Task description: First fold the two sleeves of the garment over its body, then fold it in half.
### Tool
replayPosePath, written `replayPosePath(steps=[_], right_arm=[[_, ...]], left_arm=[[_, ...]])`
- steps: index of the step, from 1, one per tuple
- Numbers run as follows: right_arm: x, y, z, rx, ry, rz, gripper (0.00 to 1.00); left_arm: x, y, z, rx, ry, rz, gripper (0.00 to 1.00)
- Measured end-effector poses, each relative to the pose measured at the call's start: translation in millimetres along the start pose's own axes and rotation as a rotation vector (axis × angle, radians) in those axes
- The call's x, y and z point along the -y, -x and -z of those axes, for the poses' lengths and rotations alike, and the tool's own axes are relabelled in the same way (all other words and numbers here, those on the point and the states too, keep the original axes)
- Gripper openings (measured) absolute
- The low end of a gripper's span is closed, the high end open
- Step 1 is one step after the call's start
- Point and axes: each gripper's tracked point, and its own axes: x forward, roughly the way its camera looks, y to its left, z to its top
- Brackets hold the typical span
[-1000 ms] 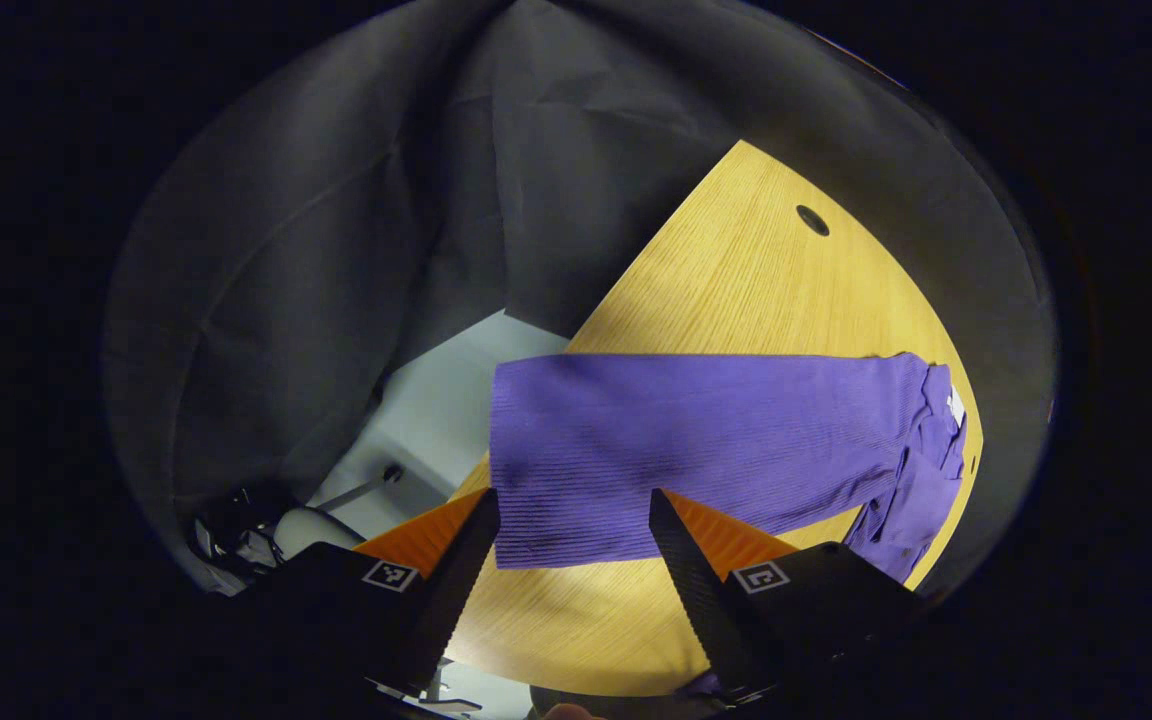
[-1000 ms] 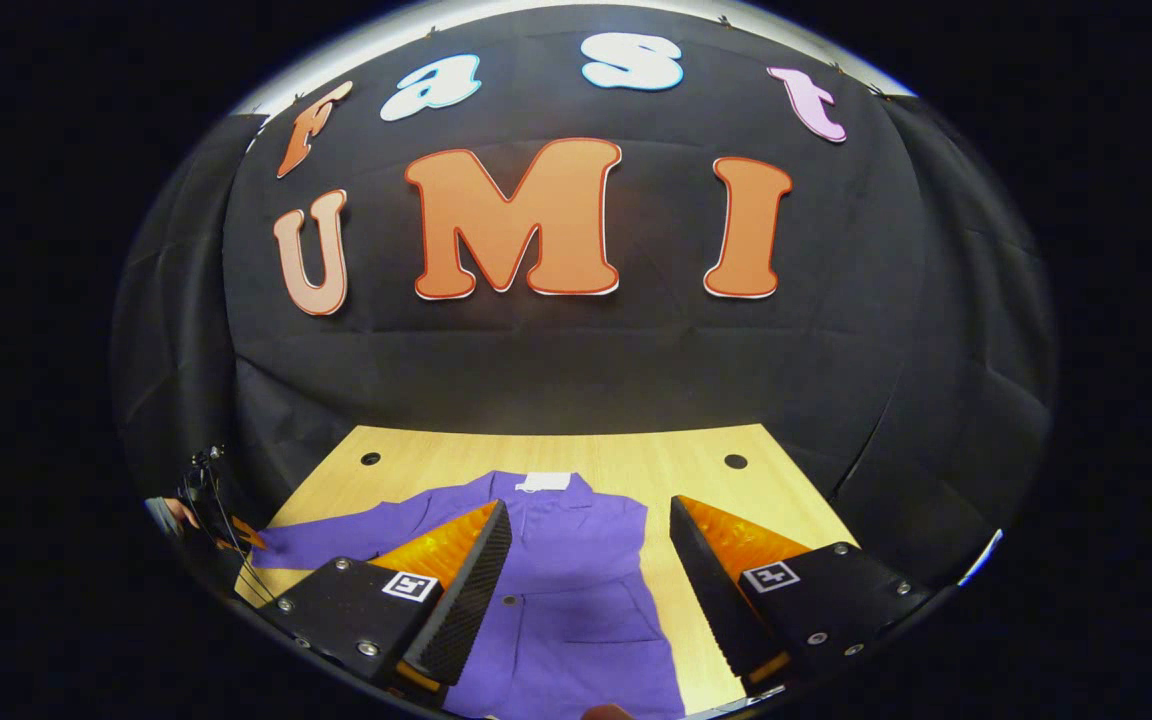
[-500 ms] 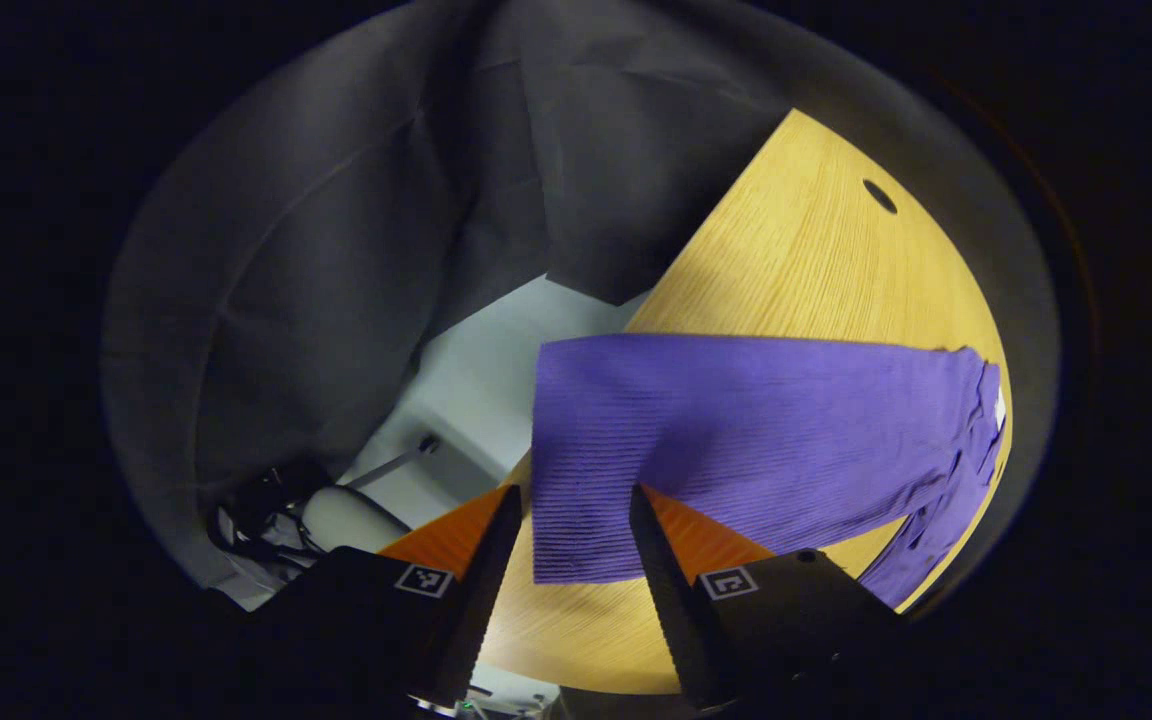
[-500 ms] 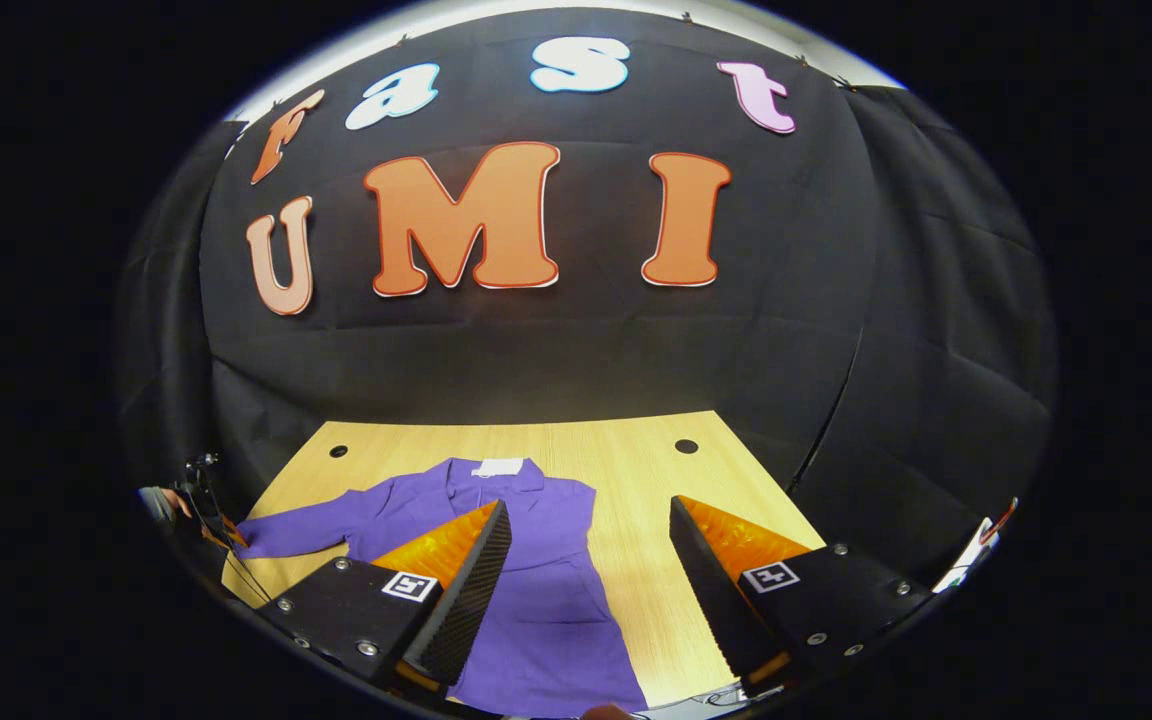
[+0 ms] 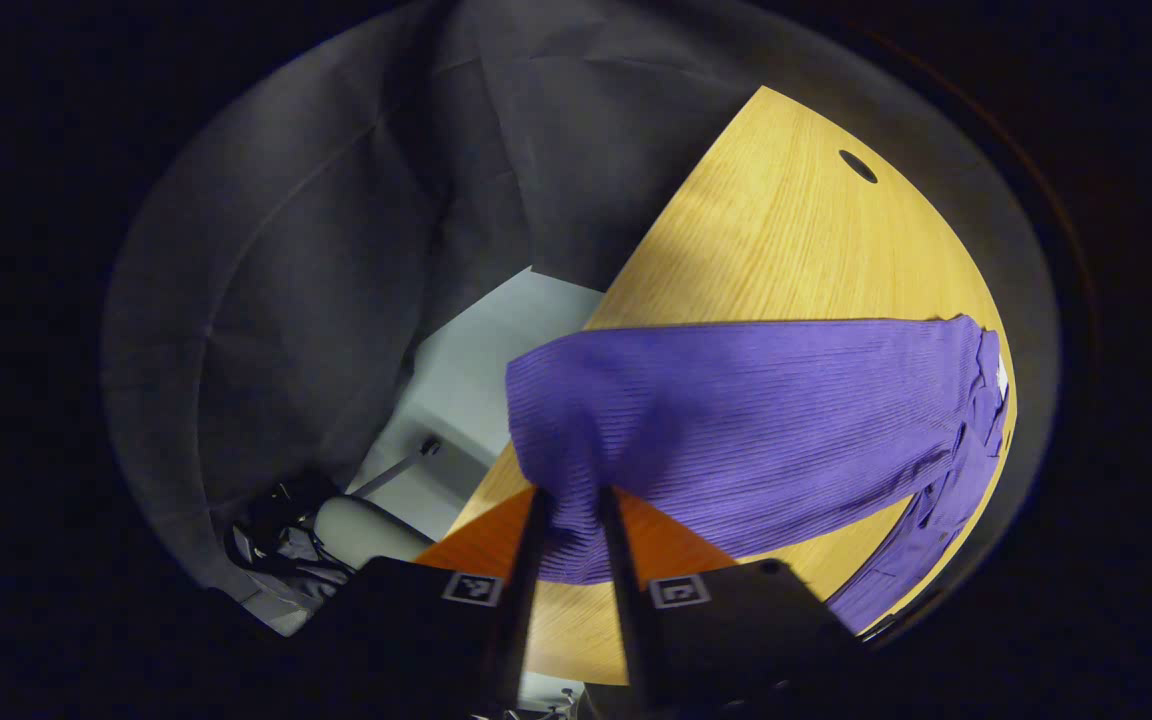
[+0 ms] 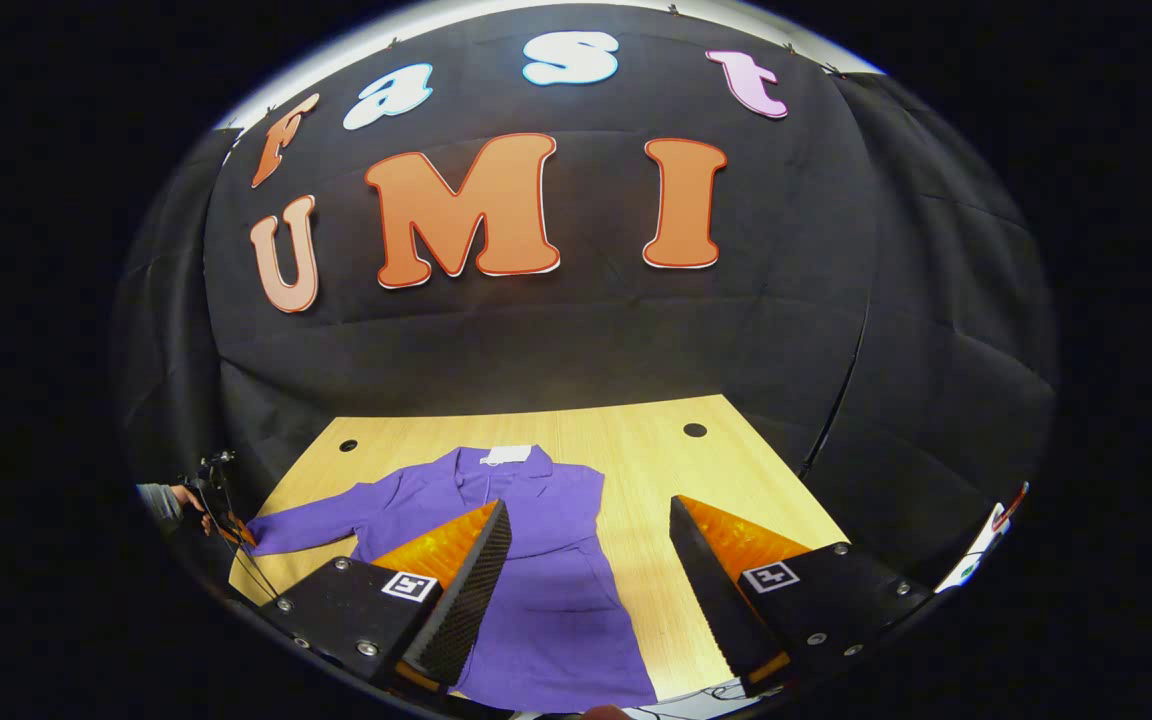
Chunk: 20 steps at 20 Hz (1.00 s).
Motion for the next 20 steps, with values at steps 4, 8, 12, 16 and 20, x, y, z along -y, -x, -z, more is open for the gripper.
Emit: replayPosePath(steps=[4,8,12,16,20], right_arm=[[-2,1,2,0.004,0.007,-0.013,0.95],[0,0,9,-0.013,-0.004,-0.025,0.95],[8,-2,8,-0.011,-0.02,-0.026,0.95],[8,-3,10,-0.022,-0.058,-0.062,0.95],[13,-3,8,-0.007,-0.075,-0.084,0.95]], left_arm=[[4,-1,0,0.033,-0.047,-0.026,0.14],[9,1,6,0.02,-0.016,-0.018,0.14],[40,20,11,0.028,0.006,0.061,0.14],[77,53,11,0.079,-0.051,0.103,0.14],[126,86,17,0.123,-0.152,0.119,0.14]])
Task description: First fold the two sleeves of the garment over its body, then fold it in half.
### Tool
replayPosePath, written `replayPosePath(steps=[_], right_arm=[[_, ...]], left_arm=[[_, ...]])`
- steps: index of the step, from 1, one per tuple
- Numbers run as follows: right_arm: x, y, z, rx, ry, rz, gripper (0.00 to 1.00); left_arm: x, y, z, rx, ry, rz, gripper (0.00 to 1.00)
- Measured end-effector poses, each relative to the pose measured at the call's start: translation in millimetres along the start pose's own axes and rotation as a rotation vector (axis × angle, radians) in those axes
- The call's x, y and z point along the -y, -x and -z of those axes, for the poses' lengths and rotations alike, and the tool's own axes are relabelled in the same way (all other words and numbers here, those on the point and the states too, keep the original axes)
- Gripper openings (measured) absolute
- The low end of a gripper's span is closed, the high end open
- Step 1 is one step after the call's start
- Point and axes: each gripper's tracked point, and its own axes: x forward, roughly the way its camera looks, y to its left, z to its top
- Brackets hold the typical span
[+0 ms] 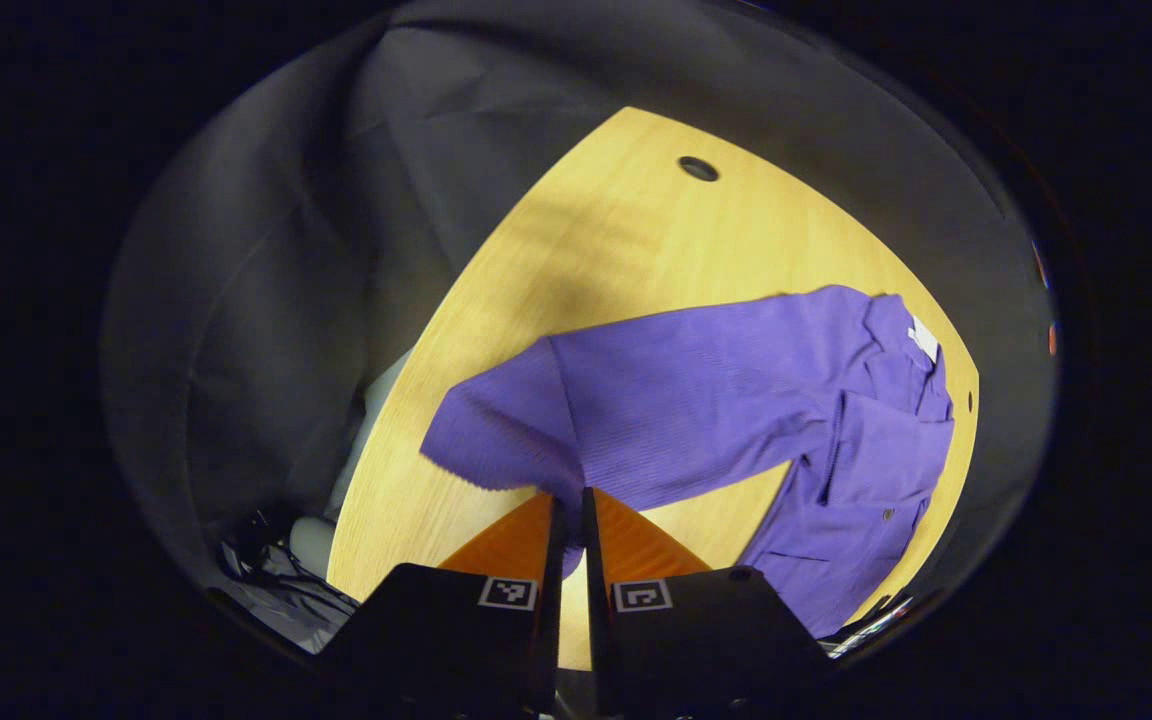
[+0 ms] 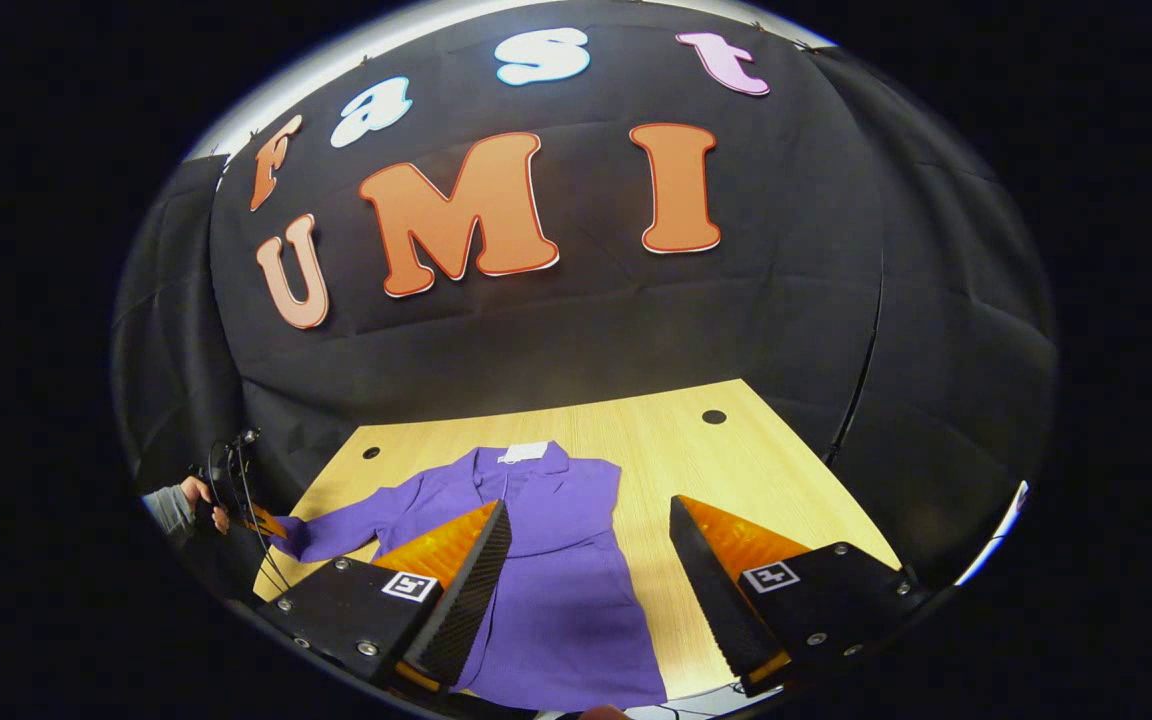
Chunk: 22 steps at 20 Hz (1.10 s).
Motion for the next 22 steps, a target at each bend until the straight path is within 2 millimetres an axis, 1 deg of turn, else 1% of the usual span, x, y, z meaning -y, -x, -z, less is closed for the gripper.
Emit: replayPosePath(steps=[6,8,10,12,14,16,19,20,21,22], right_arm=[[13,2,5,0.004,0.002,-0.013,0.95],[18,4,6,0.004,-0.003,-0.015,0.95],[25,4,8,0.007,-0.005,-0.013,0.95],[33,7,8,0.01,-0.01,-0.013,0.95],[42,10,10,0.011,-0.022,-0.011,0.95],[52,12,13,0.012,-0.041,-0.001,0.95],[73,20,20,0.008,-0.059,0.02,0.95],[86,23,21,0.014,-0.06,0.044,0.95],[94,25,22,0.018,-0.071,0.054,0.95],[97,29,25,0.014,-0.089,0.055,0.95]], left_arm=[[85,41,-18,0.062,-0.144,0.056,0.14],[116,49,-23,0.068,-0.193,0.068,0.14],[154,56,-23,0.07,-0.247,0.089,0.14],[201,62,-23,0.079,-0.307,0.112,0.14],[248,61,-22,0.088,-0.376,0.134,0.14],[291,67,-19,0.095,-0.448,0.166,0.14],[343,63,-9,0.084,-0.56,0.159,0.14],[358,61,-4,0.072,-0.593,0.155,0.14],[373,60,1,0.062,-0.628,0.153,0.14],[385,59,5,0.056,-0.66,0.149,0.14]])
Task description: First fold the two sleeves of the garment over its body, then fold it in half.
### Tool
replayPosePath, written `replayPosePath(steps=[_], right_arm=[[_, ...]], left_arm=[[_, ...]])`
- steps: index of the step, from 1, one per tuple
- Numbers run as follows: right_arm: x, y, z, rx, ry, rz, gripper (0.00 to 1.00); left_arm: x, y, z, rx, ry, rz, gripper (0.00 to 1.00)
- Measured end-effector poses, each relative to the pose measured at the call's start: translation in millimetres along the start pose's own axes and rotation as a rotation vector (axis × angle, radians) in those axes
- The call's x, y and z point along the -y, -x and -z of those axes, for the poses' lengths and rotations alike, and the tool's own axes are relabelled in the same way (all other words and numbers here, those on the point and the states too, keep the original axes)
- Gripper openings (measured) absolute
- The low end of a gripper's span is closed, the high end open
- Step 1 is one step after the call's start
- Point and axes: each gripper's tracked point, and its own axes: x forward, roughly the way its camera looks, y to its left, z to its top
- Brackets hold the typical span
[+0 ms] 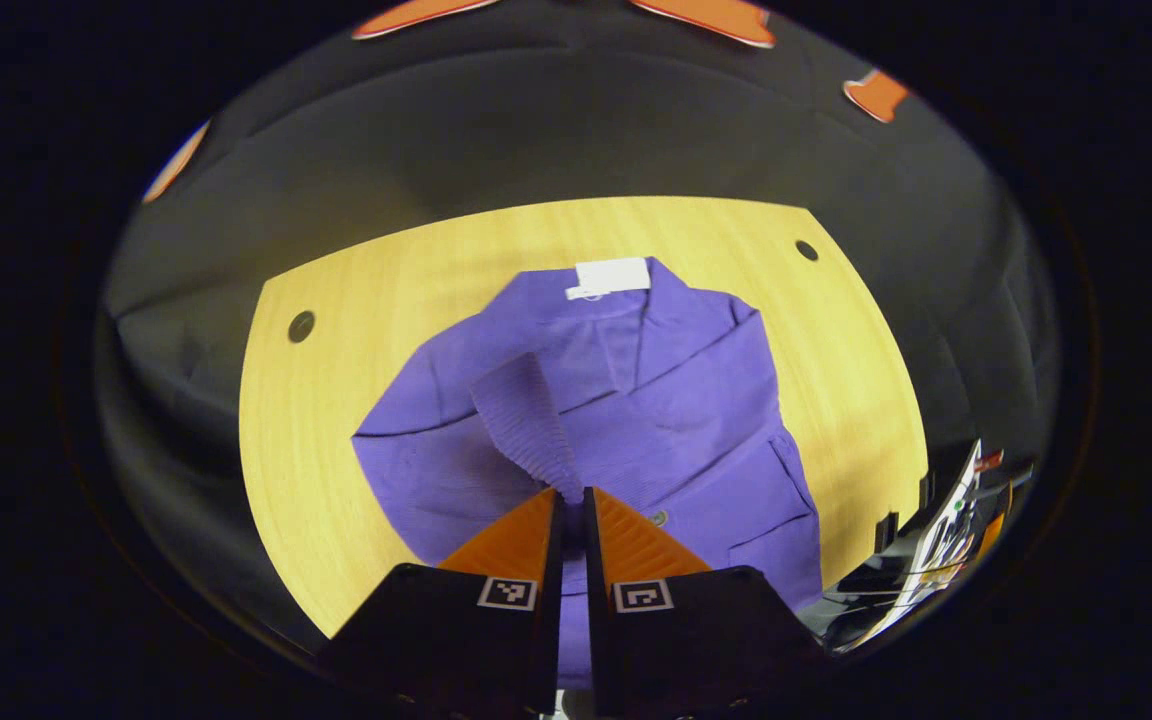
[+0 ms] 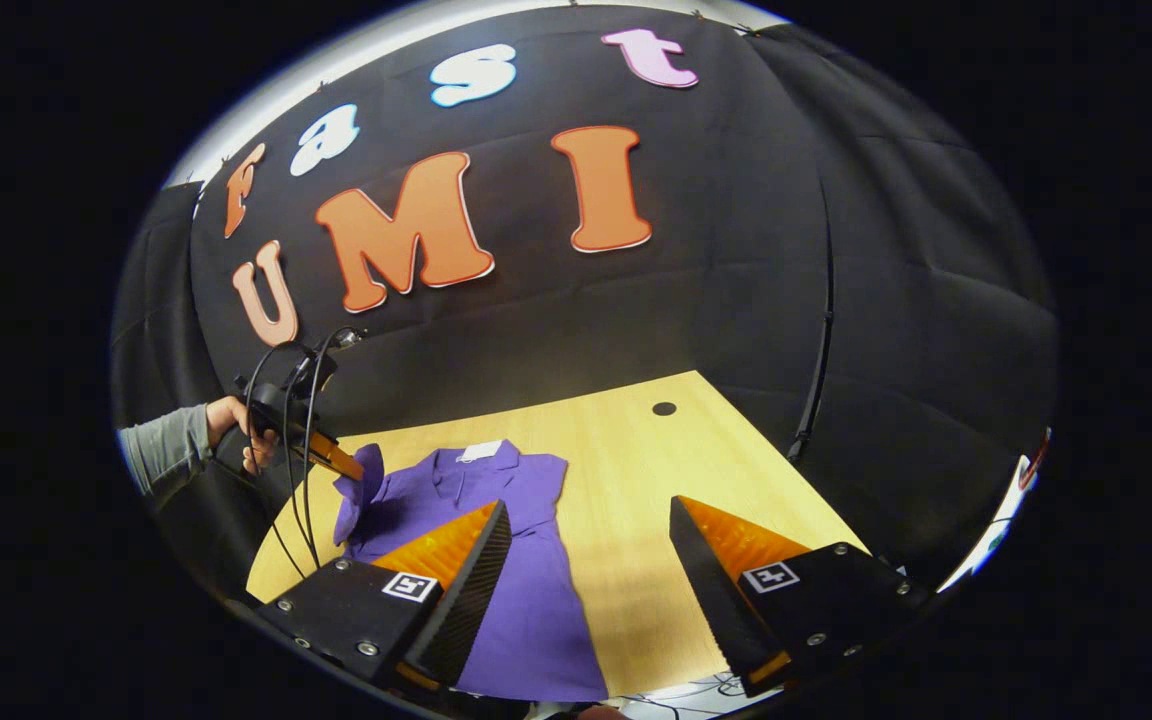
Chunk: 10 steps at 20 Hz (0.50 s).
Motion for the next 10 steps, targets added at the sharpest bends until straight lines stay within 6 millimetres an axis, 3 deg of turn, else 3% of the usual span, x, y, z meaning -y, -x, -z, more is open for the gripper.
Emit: replayPosePath(steps=[4,10], right_arm=[[23,5,3,0.008,-0.028,0.028,0.95],[30,7,-4,0.032,-0.033,0.016,0.95]], left_arm=[[49,-10,-15,-0.032,-0.089,0.006,0.14],[113,-27,-51,-0.001,-0.146,0.04,0.14]])
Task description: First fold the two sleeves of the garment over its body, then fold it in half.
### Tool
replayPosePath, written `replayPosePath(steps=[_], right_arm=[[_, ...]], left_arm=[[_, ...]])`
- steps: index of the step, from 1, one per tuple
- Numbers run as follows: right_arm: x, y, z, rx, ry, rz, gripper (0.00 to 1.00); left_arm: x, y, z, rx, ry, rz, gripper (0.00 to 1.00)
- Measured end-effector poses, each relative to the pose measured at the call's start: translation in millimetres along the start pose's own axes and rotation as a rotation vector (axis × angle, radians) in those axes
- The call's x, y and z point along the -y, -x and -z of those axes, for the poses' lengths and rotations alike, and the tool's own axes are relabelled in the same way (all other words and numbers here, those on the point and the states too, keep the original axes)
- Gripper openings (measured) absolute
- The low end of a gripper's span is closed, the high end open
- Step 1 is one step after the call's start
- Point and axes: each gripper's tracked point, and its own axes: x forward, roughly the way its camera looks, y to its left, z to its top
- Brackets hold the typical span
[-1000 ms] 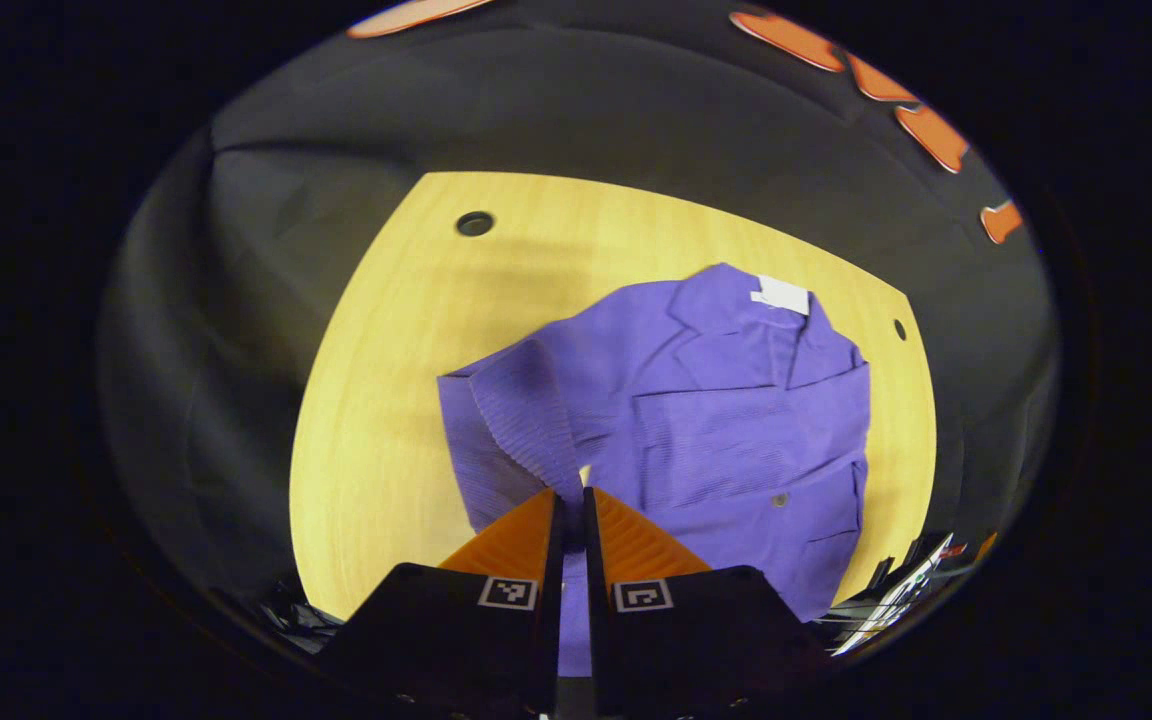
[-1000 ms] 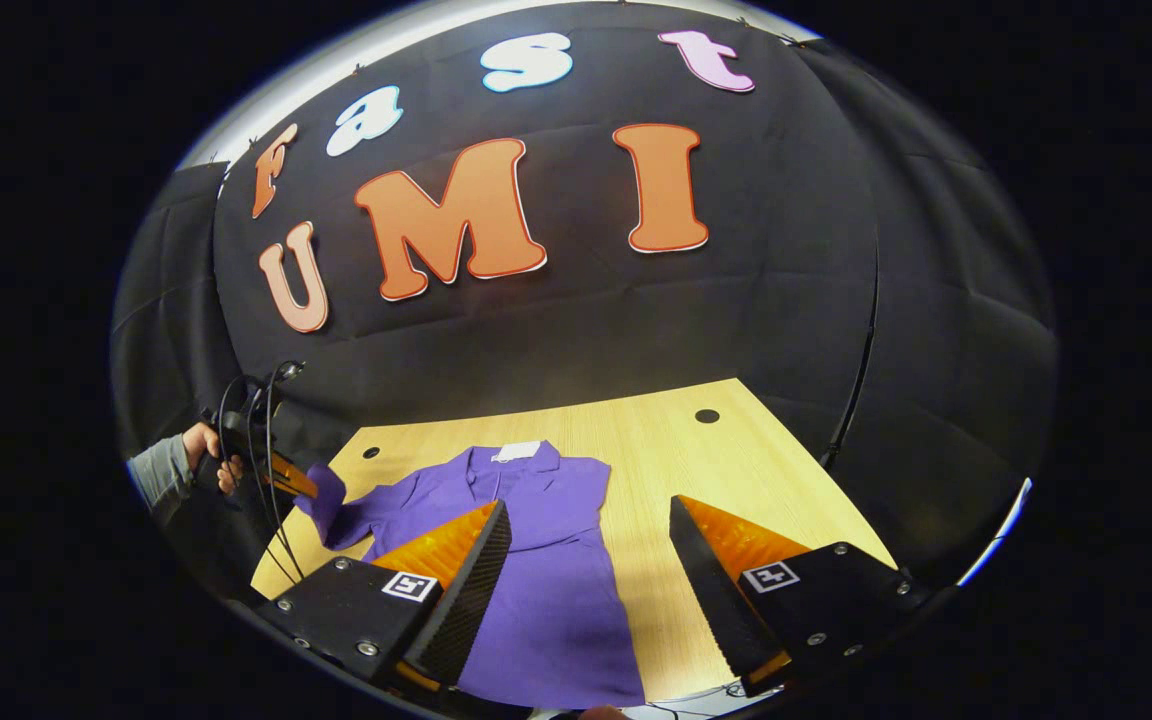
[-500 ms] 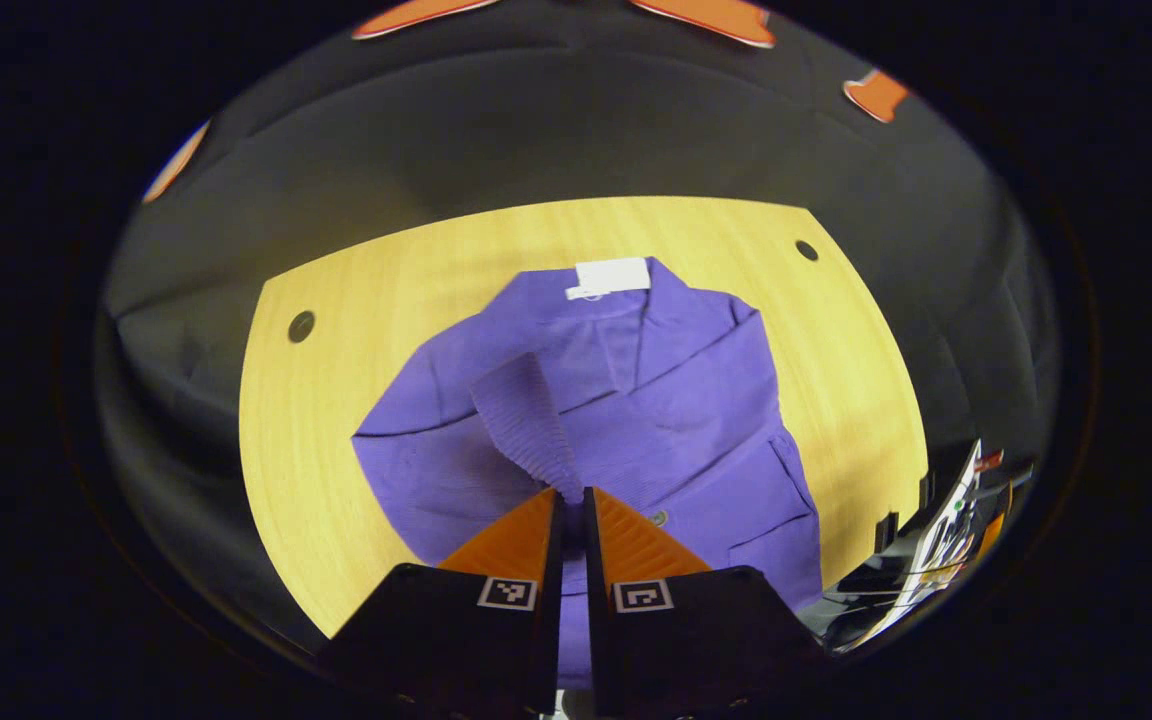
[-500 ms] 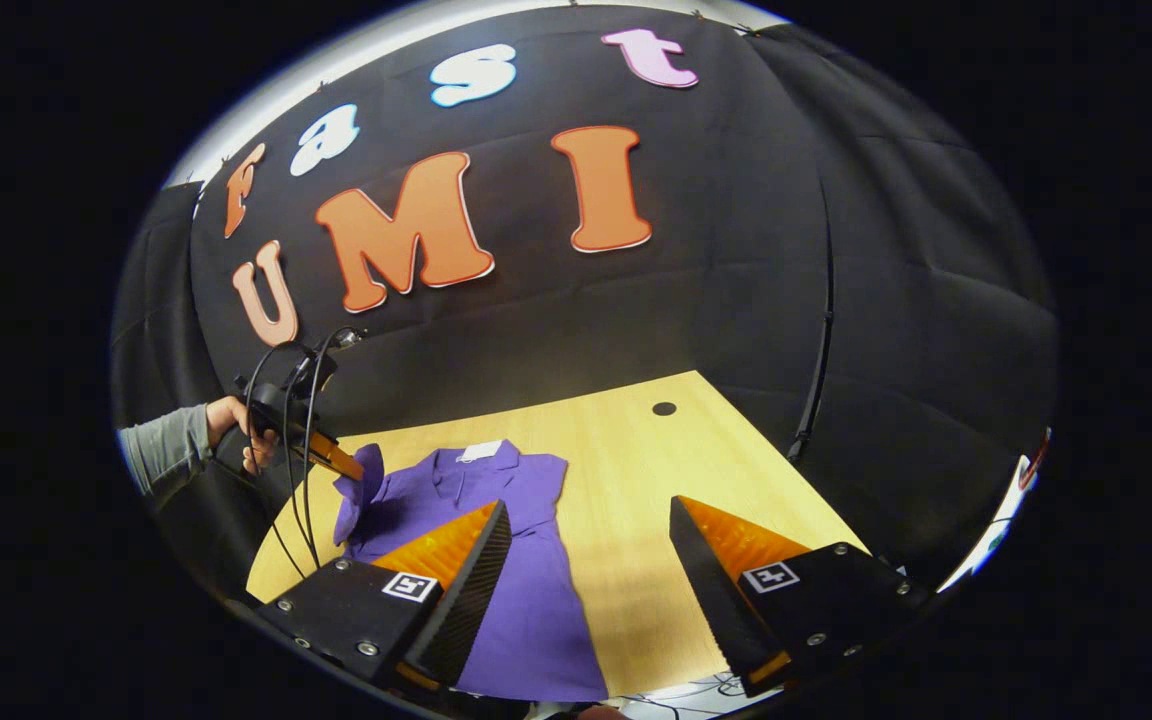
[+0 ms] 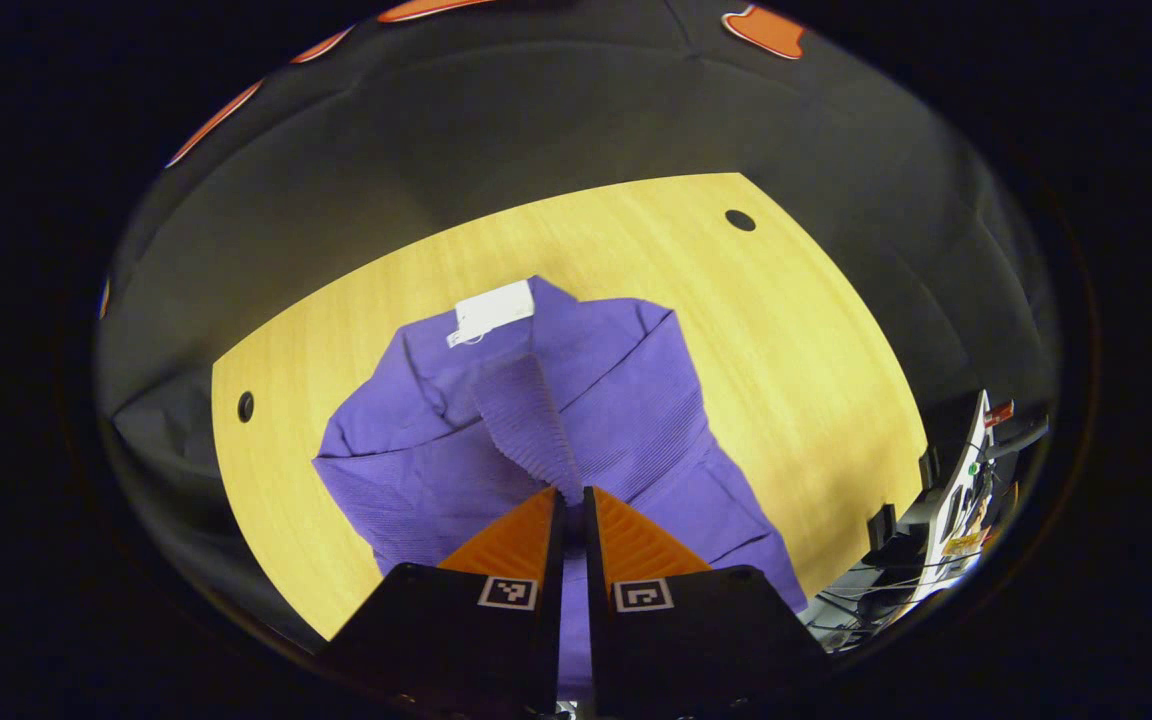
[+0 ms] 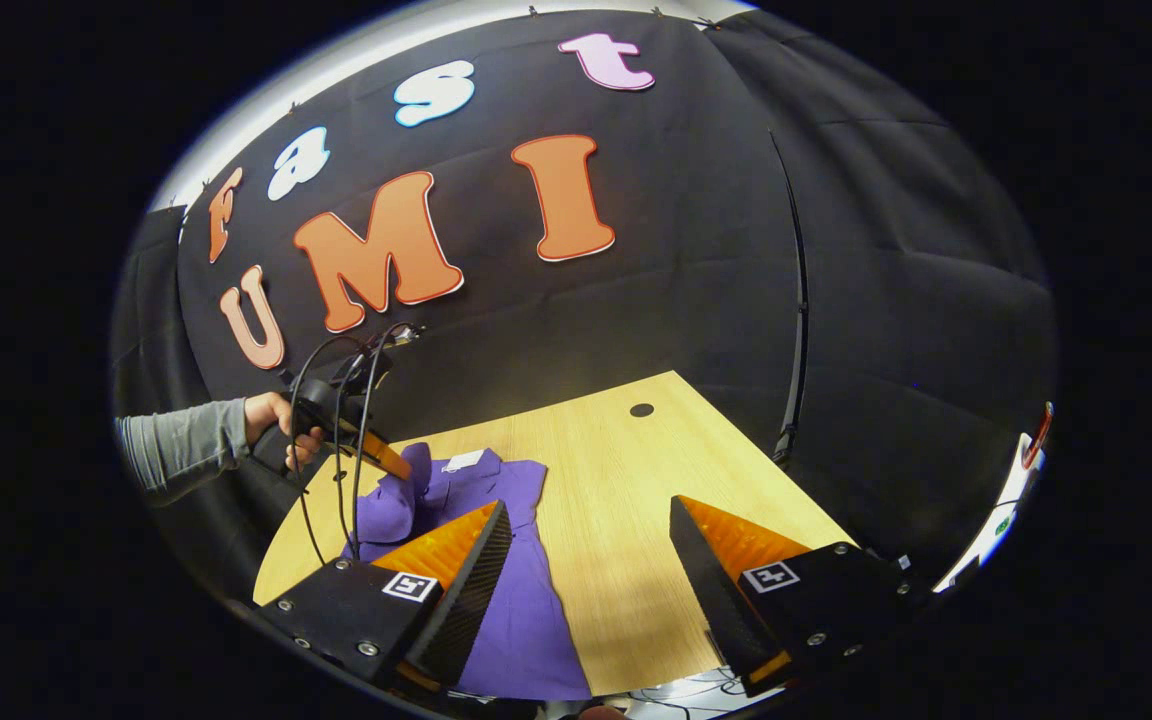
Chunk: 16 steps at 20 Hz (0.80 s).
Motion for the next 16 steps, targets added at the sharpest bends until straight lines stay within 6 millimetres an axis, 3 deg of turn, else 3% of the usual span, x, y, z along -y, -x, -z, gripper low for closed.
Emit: replayPosePath(steps=[3,5,8,9,13,16], right_arm=[[0,1,-1,0.003,0.011,-0.01,0.95],[0,-1,-1,0.0,0.022,-0.016,0.95],[-4,-3,-1,0.0,0.031,-0.035,0.95],[-7,-4,-2,0.002,0.033,-0.044,0.95],[-26,-15,-3,0.003,0.073,-0.064,0.95],[-44,-20,-1,0.003,0.101,-0.088,0.95]], left_arm=[[18,-2,-16,0.046,-0.028,0.014,0.15],[31,2,-21,0.087,-0.047,0.031,0.4],[35,16,-24,0.16,-0.049,0.025,0.78],[34,22,-23,0.19,-0.048,0.021,0.85],[13,53,-8,0.315,-0.036,-0.048,0.86],[2,89,2,0.467,-0.01,-0.073,0.86]])
